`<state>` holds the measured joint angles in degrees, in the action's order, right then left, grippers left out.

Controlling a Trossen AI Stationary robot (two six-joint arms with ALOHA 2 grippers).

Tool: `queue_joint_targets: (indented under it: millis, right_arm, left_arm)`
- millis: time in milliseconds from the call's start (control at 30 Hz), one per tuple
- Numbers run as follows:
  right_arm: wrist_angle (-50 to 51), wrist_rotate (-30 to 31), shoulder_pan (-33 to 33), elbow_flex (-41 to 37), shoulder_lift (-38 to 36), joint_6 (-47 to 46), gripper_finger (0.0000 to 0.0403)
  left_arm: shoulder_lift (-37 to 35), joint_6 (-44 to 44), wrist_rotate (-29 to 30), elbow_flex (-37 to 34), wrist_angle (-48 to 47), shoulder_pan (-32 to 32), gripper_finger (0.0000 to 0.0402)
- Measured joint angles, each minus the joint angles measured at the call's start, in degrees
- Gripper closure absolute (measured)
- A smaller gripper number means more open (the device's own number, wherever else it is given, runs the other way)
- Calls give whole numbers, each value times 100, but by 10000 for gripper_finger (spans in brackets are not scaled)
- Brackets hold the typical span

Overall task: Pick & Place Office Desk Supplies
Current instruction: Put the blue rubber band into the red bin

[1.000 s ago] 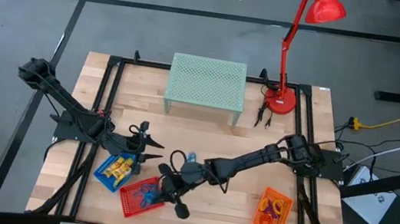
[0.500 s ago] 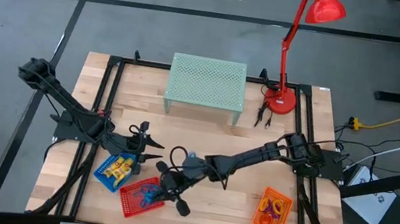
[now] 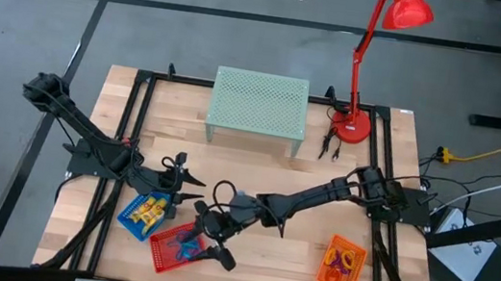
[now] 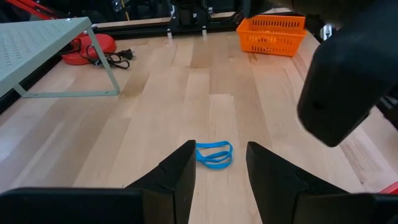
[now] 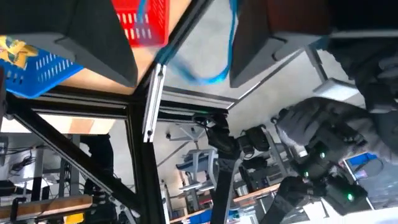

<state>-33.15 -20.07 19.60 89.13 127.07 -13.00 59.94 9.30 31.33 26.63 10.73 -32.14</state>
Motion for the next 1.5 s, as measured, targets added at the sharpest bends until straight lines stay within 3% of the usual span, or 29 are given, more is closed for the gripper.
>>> queue_joint_targets:
  millis: [167,400,800,867,1000,1100,1267,1500]
  right_arm:
    - [495,164,-5,453,0,-23,135]
    - [1574,1018,-15,1009,-9,164,157]
    - [1932,965,87,1031,-72,381,178]
    - [2373,1109,162,1031,-197,547,178]
    - [4050,2205,386,1031,-579,792,178]
    - [4648,3094,595,899,-816,778,178]
    - [4583,4207,944,-169,-1531,272,178]
    - [3751,5892,1454,-2528,-2916,-1371,178]
  left_arm:
    - [-2,-46,13,0,4,0,263]
    - [0,-11,42,-1,16,0,263]
    - [-2,40,35,-1,-22,0,263]
    - [-2,67,17,-2,-22,0,263]
    - [-2,107,-105,-2,-24,-2,263]
    - [10,265,-131,-2,-153,12,263]
    - [415,603,-152,-7,-106,197,263]
    - [1785,338,-1124,0,1680,795,263]
